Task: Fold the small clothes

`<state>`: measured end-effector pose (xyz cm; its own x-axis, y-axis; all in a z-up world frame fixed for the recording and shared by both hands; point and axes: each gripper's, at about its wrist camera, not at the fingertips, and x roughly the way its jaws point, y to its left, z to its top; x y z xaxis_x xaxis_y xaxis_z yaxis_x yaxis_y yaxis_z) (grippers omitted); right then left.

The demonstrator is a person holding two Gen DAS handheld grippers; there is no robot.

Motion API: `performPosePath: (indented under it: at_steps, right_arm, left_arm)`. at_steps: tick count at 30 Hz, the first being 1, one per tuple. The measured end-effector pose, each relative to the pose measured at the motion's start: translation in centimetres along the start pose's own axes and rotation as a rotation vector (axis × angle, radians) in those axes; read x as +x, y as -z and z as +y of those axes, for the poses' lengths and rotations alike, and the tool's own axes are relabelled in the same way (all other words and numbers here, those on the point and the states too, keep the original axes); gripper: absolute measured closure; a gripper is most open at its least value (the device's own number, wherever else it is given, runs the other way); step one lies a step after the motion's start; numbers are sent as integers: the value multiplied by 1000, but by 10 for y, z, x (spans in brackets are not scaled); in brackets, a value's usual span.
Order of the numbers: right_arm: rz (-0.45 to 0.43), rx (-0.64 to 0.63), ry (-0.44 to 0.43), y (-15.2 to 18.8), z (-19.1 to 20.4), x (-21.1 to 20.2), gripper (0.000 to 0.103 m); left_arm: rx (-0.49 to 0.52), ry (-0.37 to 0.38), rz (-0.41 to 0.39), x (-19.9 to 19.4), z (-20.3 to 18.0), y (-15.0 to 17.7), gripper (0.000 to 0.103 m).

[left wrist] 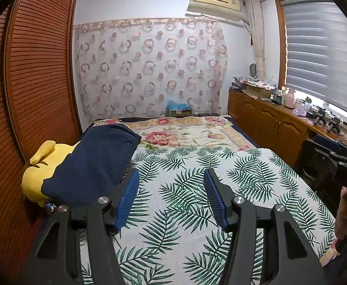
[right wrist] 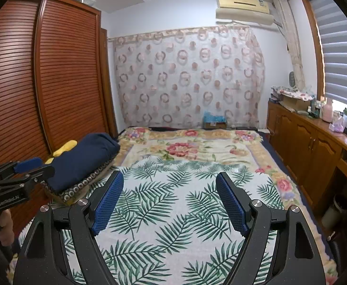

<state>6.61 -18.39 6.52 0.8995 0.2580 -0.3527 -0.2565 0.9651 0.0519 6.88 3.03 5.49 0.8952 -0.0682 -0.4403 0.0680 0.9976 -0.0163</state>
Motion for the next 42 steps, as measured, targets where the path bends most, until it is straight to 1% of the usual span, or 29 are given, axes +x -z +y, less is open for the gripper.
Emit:
performPosePath:
  at_steps: [42]
  right_arm:
    - [-1,4,1,1,-3,-3,21]
  left_arm:
    - [-2,-4,-11,-4,0,0,47]
